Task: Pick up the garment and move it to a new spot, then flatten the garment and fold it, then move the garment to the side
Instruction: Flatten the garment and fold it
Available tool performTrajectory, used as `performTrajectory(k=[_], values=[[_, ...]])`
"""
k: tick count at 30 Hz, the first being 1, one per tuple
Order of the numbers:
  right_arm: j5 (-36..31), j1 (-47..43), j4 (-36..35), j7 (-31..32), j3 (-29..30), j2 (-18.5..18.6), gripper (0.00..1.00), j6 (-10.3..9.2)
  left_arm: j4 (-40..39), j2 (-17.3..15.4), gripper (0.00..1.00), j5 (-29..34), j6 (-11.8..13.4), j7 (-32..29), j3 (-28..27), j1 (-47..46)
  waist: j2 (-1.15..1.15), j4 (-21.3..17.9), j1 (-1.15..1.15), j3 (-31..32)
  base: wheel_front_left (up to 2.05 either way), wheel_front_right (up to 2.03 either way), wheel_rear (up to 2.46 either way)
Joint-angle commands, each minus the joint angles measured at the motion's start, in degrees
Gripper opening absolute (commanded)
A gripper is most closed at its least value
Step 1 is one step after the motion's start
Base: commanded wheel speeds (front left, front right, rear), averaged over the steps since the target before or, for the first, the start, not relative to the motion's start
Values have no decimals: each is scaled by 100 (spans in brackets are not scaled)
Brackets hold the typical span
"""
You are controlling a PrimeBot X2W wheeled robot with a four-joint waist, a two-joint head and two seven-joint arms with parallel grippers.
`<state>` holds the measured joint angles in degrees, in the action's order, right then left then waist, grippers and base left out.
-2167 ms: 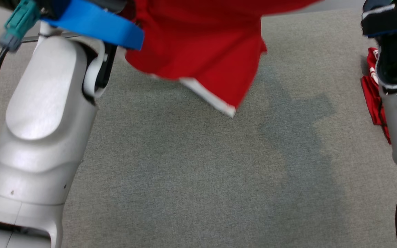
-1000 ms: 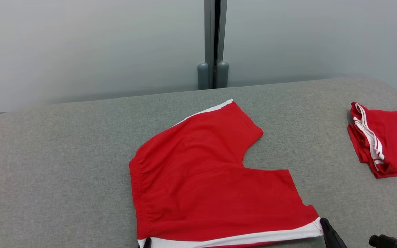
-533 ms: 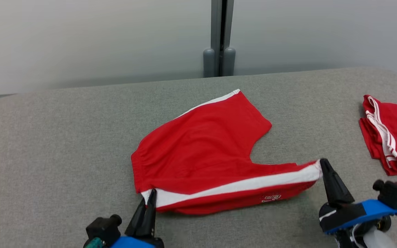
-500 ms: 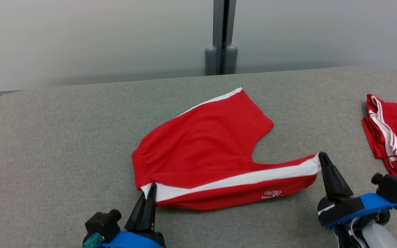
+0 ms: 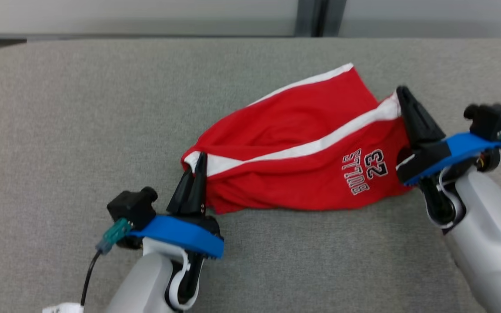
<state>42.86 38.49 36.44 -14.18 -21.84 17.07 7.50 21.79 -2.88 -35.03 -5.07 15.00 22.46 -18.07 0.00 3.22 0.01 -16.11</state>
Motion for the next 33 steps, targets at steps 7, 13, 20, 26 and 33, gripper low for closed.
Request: performTrajectory(k=[7, 13, 20, 26, 33], values=[[-205, 1158, 804, -65, -284, 142, 0, -1, 256, -6, 0, -357, 200, 23, 265, -816, 0, 371, -1, -726, 0, 0, 0], [-316, 1770, 1302, -101, -385, 141, 0, -1, 331, -6, 0, -511, 370, 23, 369, -1018, 0, 486, -1, -936, 0, 0, 0], [-603, 2020, 1516, -103, -158, 134, 0, -2, 352, -7, 0, -613, 436, 23, 486, -1009, 0, 616, -1, -982, 0, 0, 0], [-942, 2040, 1687, -104, 97, 55, 100, -2, 355, -8, 100, -660, 523, 23, 489, -1018, 0, 675, -1, -949, 0, 0, 0], [-1494, 1794, 1741, -103, 568, 20, 100, -1, 427, -7, 100, -557, 621, 23, 406, -816, 0, 642, -1, -782, 0, 0, 0]])
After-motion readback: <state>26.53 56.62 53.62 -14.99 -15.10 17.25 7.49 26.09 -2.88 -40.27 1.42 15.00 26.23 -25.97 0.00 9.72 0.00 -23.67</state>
